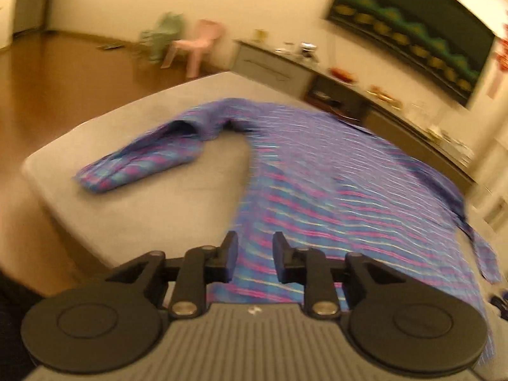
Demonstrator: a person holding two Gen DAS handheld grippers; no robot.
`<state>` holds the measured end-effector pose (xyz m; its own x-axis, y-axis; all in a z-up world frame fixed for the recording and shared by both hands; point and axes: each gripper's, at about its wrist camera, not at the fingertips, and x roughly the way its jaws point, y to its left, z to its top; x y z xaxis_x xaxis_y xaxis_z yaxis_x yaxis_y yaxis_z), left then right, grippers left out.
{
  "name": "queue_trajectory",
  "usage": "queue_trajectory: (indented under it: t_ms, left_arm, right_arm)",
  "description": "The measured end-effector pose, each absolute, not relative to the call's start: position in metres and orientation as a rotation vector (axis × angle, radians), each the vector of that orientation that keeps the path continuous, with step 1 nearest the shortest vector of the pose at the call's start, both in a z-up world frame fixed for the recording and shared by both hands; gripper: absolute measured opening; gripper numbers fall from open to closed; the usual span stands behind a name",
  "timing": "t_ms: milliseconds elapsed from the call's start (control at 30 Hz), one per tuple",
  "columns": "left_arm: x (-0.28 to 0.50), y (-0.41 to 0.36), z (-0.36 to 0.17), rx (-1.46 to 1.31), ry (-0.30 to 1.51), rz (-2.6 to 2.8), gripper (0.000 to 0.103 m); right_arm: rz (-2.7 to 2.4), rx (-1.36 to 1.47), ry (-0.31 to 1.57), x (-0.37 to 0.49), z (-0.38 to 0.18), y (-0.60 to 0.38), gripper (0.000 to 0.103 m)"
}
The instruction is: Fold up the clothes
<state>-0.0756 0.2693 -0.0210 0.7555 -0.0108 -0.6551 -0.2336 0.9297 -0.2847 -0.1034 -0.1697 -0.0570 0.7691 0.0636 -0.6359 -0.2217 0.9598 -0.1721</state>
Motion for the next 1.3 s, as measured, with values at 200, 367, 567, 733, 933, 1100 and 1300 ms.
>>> queue_trajectory:
  t_ms: [200, 367, 567, 733, 933, 1100, 1300]
  left_arm:
    - [-0.051, 0.285, -0.035, -0.407, 0.809, 0.090, 0.034]
    - [0.003, 0.349, -0.003, -0.369, 0.699, 0.186, 0.063]
    - [0.133, 0.396, -0.019, -0.267, 0.787, 0.197, 0.061]
    - [0.198, 0.382, -0.045, -0.141, 0.806, 0.169, 0.060]
    - [0.249, 0.389, -0.084, -0.042, 0.879, 0.173, 0.065]
    - [0.299, 0.394, -0.087, -0.021, 0.882, 0.161, 0.068]
    - [0.341, 0.373, -0.086, 0.050, 0.871, 0.170, 0.069]
  right_arm:
    - [0.288, -0.197, 0.862, -0.099, -0.082, -0.169, 0.063]
    - [0.087, -0.227, 0.799, -0.100, -0.070, -0.187, 0.063]
    - [0.307, -0.190, 0.709, -0.065, -0.035, -0.122, 0.078]
    - [0.331, -0.198, 0.744, 0.013, -0.047, -0.102, 0.078]
    - [0.232, -0.143, 0.846, 0.058, -0.085, -0.132, 0.071]
    - [0.204, -0.134, 0.851, 0.066, -0.090, -0.157, 0.073]
    - [0.220, -0.114, 0.874, 0.056, -0.094, -0.186, 0.076]
